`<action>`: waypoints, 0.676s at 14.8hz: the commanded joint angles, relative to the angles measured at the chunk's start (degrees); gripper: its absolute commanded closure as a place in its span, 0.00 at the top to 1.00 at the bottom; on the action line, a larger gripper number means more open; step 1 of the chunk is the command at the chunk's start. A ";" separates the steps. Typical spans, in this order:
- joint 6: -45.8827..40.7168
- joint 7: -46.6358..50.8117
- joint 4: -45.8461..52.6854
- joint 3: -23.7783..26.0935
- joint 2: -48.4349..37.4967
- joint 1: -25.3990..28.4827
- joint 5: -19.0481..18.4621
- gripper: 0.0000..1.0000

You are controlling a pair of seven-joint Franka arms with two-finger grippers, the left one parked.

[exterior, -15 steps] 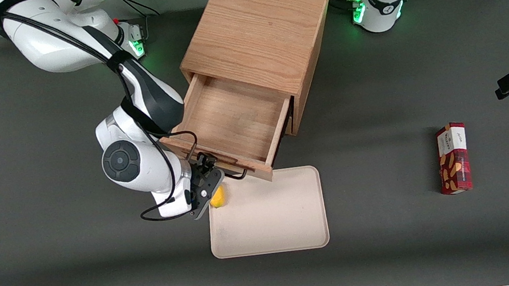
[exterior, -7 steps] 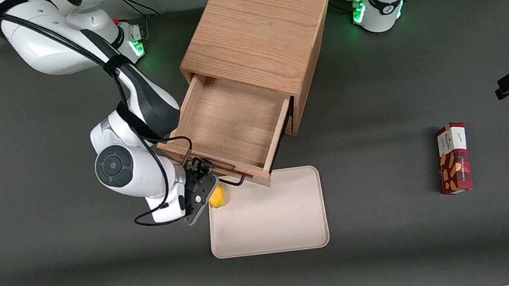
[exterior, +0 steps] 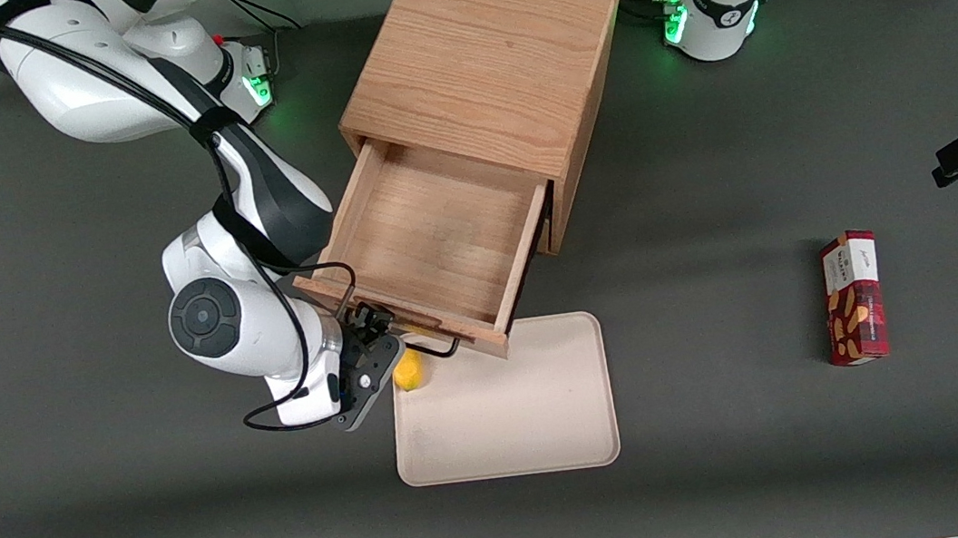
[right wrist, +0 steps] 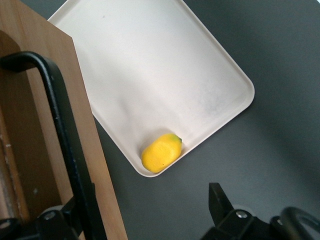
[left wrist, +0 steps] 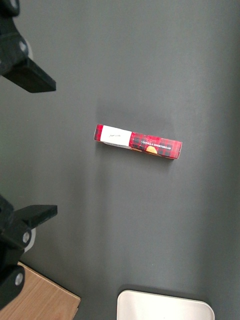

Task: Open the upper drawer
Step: 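Keep pulling the drawer further open with the right gripper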

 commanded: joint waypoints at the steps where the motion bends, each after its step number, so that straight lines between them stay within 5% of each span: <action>1: -0.84 -1.24 2.78 0.04 1.50 0.02 -1.23 1.00; 10: -2.41 -1.24 4.44 -0.84 1.50 0.11 -0.88 1.00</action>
